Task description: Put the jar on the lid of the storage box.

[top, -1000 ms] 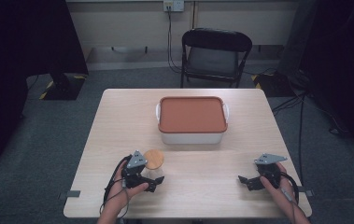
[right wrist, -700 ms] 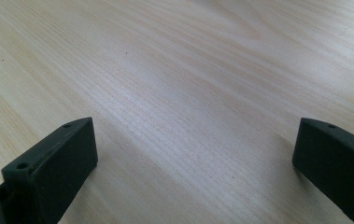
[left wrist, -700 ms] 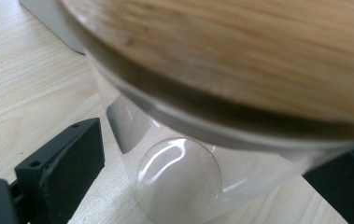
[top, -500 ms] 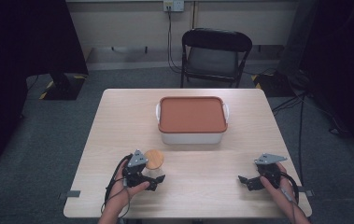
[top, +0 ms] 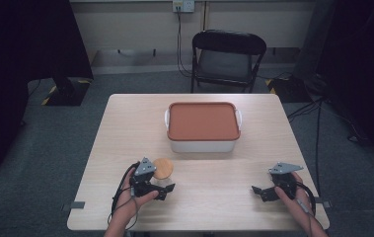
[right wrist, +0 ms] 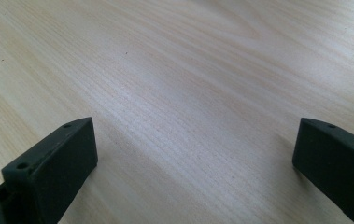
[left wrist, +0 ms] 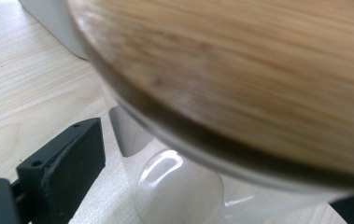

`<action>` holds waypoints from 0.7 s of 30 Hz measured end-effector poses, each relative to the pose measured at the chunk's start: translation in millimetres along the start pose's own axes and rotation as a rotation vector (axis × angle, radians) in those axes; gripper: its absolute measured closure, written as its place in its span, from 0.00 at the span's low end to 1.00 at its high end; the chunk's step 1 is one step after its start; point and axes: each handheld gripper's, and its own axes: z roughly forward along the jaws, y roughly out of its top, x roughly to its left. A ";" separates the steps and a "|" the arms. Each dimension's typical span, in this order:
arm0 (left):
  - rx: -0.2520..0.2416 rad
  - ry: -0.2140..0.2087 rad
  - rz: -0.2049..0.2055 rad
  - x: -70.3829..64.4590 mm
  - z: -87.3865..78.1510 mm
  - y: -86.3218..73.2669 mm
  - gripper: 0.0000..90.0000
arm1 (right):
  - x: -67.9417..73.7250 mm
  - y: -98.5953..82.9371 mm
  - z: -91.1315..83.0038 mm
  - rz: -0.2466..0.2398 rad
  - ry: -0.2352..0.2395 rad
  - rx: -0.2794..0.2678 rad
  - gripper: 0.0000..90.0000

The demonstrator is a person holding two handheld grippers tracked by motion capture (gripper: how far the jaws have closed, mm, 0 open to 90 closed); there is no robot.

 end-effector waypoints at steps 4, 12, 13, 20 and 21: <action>0.001 0.004 -0.004 0.4 1.2 -0.3 0.05 | 0.0 0.0 0.0 0.000 0.000 0.000 0.00; 0.001 0.006 -0.015 2.2 2.7 -1.0 0.06 | 0.0 0.0 0.0 0.000 0.000 0.000 0.00; 0.000 0.006 -0.016 2.2 2.9 -1.1 0.06 | 0.0 0.0 0.0 0.000 0.000 0.000 0.00; 0.003 0.001 -0.012 2.1 4.6 -1.4 0.08 | 0.0 0.0 0.0 0.000 0.000 0.000 0.00; 0.003 0.000 -0.012 1.9 5.0 -1.4 0.08 | 0.0 0.0 0.0 0.000 0.000 0.000 0.00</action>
